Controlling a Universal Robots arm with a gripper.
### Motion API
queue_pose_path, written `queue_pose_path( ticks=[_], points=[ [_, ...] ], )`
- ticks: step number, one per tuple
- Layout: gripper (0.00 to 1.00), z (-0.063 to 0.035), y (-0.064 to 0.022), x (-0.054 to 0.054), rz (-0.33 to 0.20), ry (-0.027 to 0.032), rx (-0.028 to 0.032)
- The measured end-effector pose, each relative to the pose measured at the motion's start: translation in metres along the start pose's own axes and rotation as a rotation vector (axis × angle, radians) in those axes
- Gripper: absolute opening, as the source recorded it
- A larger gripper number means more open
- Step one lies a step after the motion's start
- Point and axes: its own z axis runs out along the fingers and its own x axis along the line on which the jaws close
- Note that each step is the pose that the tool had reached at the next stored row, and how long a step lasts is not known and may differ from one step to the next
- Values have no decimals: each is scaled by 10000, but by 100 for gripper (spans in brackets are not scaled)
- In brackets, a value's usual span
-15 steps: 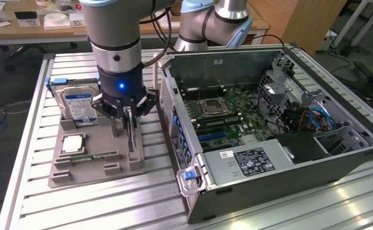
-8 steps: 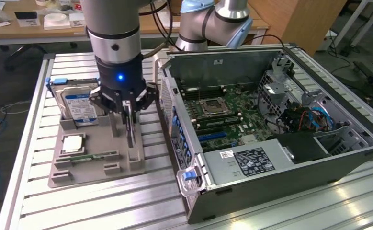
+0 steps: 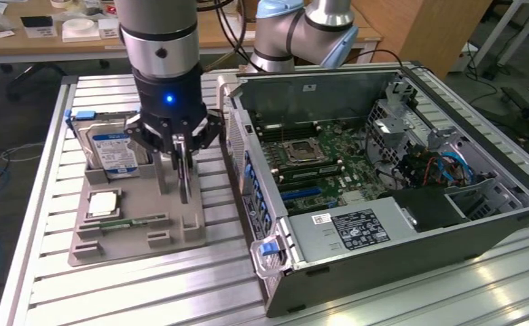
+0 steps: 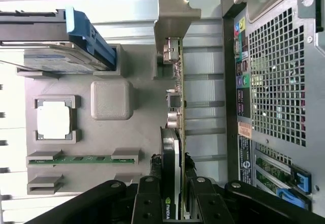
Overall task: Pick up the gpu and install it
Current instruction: 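Pick up the gpu and move the gpu toward the slot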
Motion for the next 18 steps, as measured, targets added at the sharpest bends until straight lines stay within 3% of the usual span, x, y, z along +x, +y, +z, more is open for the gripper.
queue_pose_path(
  ticks=[6,18],
  points=[
    [27,-147,7,-4,0,0,-1],
    [27,-352,16,-9,0,-1,-1]
  ],
)
